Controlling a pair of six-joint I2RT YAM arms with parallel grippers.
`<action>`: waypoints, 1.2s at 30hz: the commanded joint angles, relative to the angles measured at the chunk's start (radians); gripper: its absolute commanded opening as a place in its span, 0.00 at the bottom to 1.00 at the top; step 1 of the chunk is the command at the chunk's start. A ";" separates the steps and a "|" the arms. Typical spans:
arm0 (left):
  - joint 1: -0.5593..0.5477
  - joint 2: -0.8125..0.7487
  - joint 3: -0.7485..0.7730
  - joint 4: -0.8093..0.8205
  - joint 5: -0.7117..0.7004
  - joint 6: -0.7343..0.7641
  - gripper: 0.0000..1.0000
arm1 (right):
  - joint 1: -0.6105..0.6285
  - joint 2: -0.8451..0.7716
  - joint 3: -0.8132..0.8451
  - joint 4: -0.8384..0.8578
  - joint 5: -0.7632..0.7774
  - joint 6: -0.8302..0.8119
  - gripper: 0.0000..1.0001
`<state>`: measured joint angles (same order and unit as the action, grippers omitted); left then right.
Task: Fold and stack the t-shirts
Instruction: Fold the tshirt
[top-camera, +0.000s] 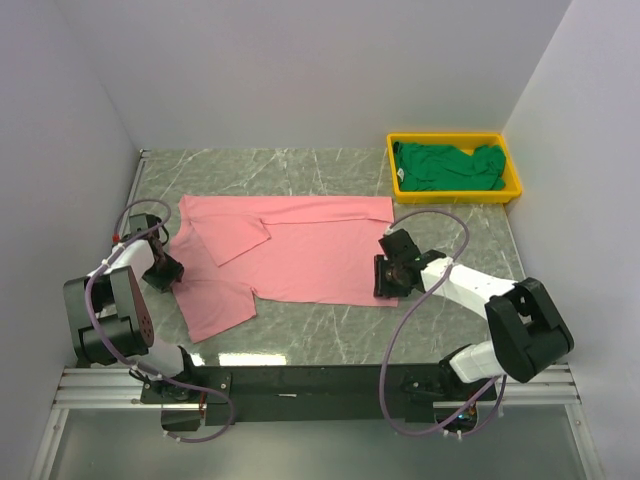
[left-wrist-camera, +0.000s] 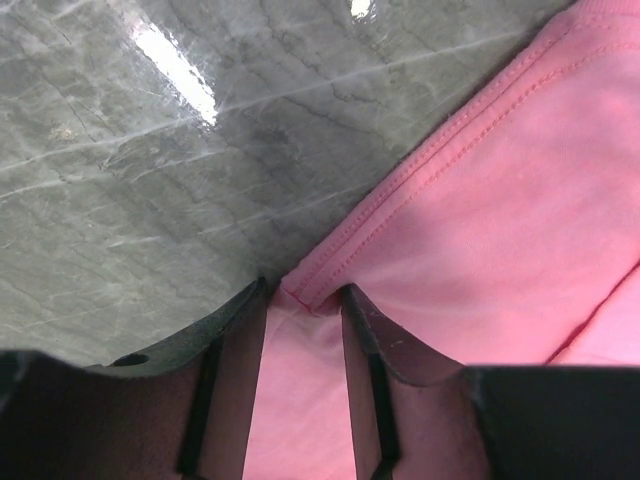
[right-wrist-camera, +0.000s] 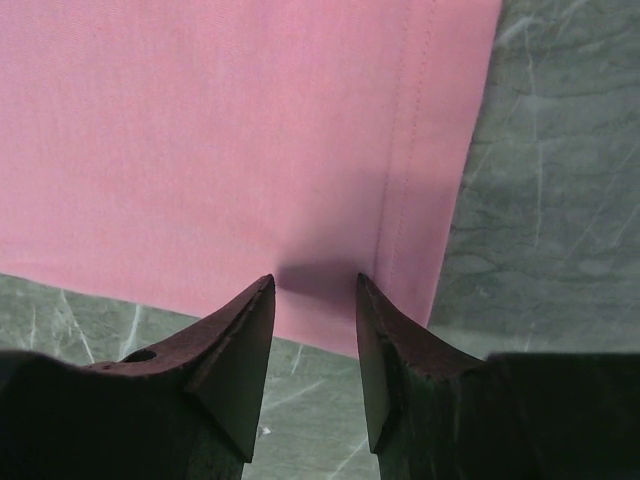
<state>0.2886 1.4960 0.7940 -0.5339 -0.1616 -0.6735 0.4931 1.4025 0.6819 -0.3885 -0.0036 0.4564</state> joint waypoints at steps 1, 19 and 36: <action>0.004 0.035 0.001 -0.017 -0.029 0.006 0.41 | 0.001 -0.033 -0.015 -0.042 0.043 0.013 0.45; 0.003 0.003 0.002 -0.041 -0.027 0.015 0.01 | -0.086 -0.200 -0.080 -0.138 0.142 0.128 0.59; 0.003 -0.031 0.005 -0.038 -0.016 0.018 0.01 | -0.099 -0.189 -0.090 -0.104 0.082 0.180 0.48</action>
<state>0.2886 1.4960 0.8005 -0.5510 -0.1802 -0.6685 0.3946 1.2030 0.5632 -0.5003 0.0643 0.6178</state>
